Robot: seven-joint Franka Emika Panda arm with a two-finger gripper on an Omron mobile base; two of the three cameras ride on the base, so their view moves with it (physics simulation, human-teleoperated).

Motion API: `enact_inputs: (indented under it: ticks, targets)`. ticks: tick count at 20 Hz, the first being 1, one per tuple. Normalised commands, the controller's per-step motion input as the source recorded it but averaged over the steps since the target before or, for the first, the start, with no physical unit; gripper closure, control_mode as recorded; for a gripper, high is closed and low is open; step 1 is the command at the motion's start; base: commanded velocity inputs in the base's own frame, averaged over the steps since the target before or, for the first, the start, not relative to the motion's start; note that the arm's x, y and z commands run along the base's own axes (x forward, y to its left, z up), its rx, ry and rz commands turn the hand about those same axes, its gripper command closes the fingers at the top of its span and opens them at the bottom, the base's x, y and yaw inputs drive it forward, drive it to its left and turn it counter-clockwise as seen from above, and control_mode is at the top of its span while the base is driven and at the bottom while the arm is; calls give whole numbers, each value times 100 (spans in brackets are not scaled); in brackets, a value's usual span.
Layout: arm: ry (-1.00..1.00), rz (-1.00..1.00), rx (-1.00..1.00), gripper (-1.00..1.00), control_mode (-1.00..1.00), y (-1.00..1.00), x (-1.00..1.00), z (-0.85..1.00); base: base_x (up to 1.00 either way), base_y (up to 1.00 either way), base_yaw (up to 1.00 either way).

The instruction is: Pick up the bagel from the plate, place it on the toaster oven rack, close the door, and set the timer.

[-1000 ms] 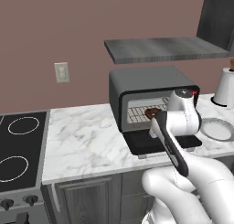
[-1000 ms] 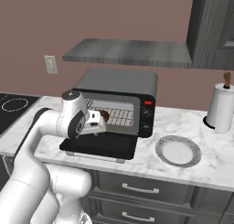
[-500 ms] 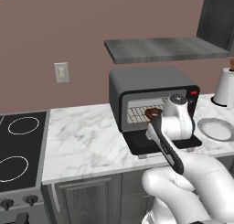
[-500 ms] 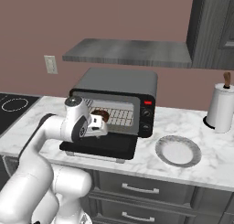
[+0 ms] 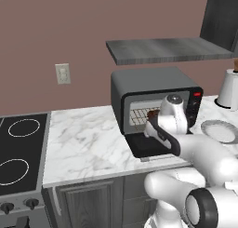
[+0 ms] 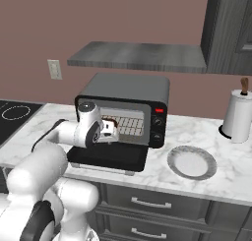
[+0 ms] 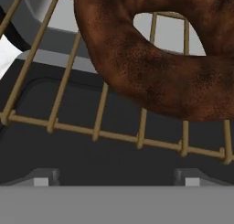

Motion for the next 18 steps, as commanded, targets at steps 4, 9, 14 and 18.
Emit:
enact_inputs:
  ticks: [4,9,14,18]
  targets:
    - [0,0,0,-100,-100,0,62,0,0,0,0]
    - [0,0,0,-100,-100,0,64,0,0,0,0]
    - [0,0,1,-100,-100,0,50,0,0,0,0]
    - [0,0,2,-100,-100,0,31,5,0,0,0]
